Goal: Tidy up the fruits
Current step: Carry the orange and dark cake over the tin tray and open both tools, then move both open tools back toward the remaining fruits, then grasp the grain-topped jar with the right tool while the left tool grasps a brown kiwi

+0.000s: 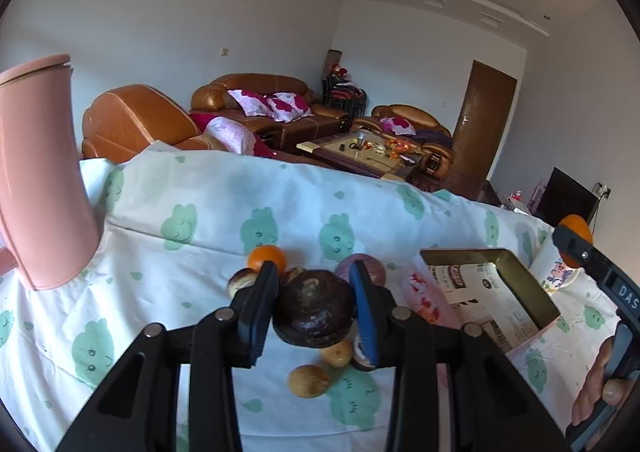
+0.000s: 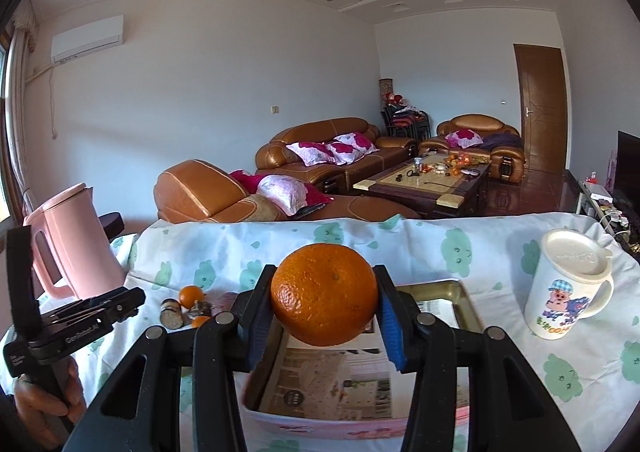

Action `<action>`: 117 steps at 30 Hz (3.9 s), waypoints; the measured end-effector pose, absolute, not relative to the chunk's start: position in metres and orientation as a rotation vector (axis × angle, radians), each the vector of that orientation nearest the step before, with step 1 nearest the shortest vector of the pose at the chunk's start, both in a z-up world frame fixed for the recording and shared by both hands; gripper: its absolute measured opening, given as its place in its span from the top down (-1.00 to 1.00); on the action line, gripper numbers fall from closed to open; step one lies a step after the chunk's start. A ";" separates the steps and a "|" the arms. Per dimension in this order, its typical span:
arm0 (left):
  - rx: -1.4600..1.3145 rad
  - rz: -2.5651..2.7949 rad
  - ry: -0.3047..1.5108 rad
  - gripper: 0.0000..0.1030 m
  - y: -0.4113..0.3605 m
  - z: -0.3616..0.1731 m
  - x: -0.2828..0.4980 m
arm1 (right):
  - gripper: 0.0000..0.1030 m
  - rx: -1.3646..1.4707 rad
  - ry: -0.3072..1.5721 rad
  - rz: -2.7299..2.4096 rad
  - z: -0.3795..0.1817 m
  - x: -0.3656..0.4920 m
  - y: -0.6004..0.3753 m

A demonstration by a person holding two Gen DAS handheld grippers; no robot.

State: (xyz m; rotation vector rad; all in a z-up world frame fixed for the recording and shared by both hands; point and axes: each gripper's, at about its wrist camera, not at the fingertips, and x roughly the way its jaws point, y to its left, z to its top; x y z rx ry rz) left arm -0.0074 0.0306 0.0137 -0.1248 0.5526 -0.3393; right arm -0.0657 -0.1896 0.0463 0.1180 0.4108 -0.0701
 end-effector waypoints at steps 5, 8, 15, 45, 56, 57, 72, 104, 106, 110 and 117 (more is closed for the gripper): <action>-0.072 -0.467 0.561 0.25 -0.039 0.023 -0.014 | 0.05 0.114 0.471 -0.135 0.032 -0.063 -0.229; -0.008 -0.494 0.580 0.25 -0.085 0.019 -0.015 | 0.05 0.129 0.532 -0.145 0.018 -0.061 -0.249; 0.052 -0.480 0.689 0.25 -0.143 -0.005 -0.003 | 0.05 0.166 0.630 -0.132 -0.003 -0.051 -0.277; 0.202 -0.283 0.523 -1.00 -0.125 0.004 -0.026 | -0.32 0.128 0.421 -0.168 0.004 -0.072 -0.266; 0.187 -0.196 0.510 -1.00 -0.086 0.008 -0.029 | -0.32 0.087 0.370 -0.239 0.007 -0.086 -0.253; 0.190 -0.188 0.505 -1.00 -0.083 0.009 -0.029 | -0.32 0.080 0.367 -0.245 0.008 -0.087 -0.250; 0.149 -0.157 0.546 -1.00 -0.024 0.005 -0.021 | -0.32 0.140 0.425 -0.155 0.003 -0.086 -0.194; 0.076 -0.088 0.702 -1.00 0.094 0.003 0.027 | 0.25 -0.319 0.859 0.204 -0.051 0.021 -0.040; 0.083 -0.099 0.709 -1.00 0.093 0.001 0.027 | 0.25 -0.306 0.859 0.199 -0.050 0.018 -0.041; 0.102 -0.174 0.721 -0.98 0.085 -0.002 0.025 | 0.26 -0.248 0.801 0.206 -0.045 0.000 -0.046; 0.102 -0.377 0.847 -0.50 0.051 -0.026 0.023 | 0.26 -0.197 0.559 0.126 0.000 -0.044 -0.071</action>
